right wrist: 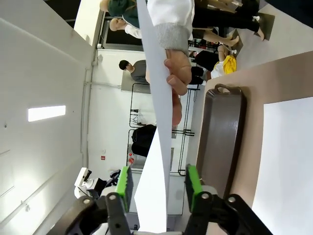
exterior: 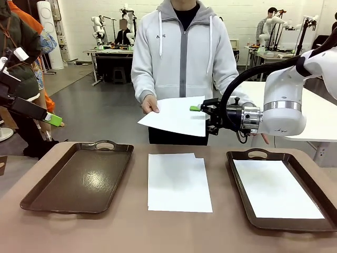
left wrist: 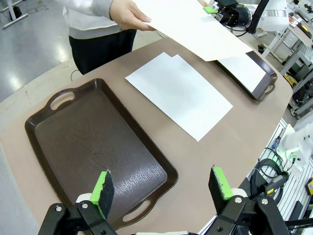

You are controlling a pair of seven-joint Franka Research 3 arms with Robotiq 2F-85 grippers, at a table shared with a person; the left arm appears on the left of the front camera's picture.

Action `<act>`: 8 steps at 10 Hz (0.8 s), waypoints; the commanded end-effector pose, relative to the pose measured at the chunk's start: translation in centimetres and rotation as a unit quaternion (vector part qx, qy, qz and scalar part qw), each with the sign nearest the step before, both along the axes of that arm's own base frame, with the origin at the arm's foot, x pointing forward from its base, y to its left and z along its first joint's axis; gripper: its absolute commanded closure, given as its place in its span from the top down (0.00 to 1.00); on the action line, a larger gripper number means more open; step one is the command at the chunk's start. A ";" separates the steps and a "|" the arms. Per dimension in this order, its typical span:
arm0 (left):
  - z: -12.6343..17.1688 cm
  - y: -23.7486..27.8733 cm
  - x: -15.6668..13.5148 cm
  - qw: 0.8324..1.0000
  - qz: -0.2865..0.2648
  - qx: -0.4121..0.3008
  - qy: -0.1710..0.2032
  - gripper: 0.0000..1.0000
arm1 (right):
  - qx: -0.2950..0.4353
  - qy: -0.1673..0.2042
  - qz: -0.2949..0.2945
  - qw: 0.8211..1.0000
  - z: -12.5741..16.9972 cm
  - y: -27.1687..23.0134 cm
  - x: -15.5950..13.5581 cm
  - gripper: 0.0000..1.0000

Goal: Sort the A4 documents.
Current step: Receive the A4 Paper.

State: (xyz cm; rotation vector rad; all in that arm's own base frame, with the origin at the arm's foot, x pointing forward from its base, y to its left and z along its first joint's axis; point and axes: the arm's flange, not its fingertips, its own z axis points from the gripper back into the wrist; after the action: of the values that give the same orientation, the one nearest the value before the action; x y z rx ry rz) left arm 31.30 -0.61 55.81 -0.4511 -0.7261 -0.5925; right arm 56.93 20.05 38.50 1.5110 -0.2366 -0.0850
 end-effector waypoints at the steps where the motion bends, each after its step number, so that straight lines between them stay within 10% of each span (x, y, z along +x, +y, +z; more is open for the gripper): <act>1: 0.0 0.1 0.0 1.000 -0.006 -0.004 -0.001 1.00 | 0.010 0.012 0.010 1.000 0.2 0.3 1.0 0.34; 5: 0.0 0.1 0.0 1.000 -0.006 -0.004 -0.001 1.00 | 0.006 0.016 0.015 1.000 0.1 0.3 1.0 0.00; 8: 0.0 0.1 0.0 1.000 -0.006 -0.004 -0.001 1.00 | 0.005 0.022 0.022 1.000 -0.3 0.2 0.9 0.00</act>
State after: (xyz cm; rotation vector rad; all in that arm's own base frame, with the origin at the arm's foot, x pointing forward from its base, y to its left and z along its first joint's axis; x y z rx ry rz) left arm 31.30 -0.61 55.81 -0.4511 -0.7261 -0.5925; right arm 56.88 20.21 38.10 1.5204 -0.2111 -0.0886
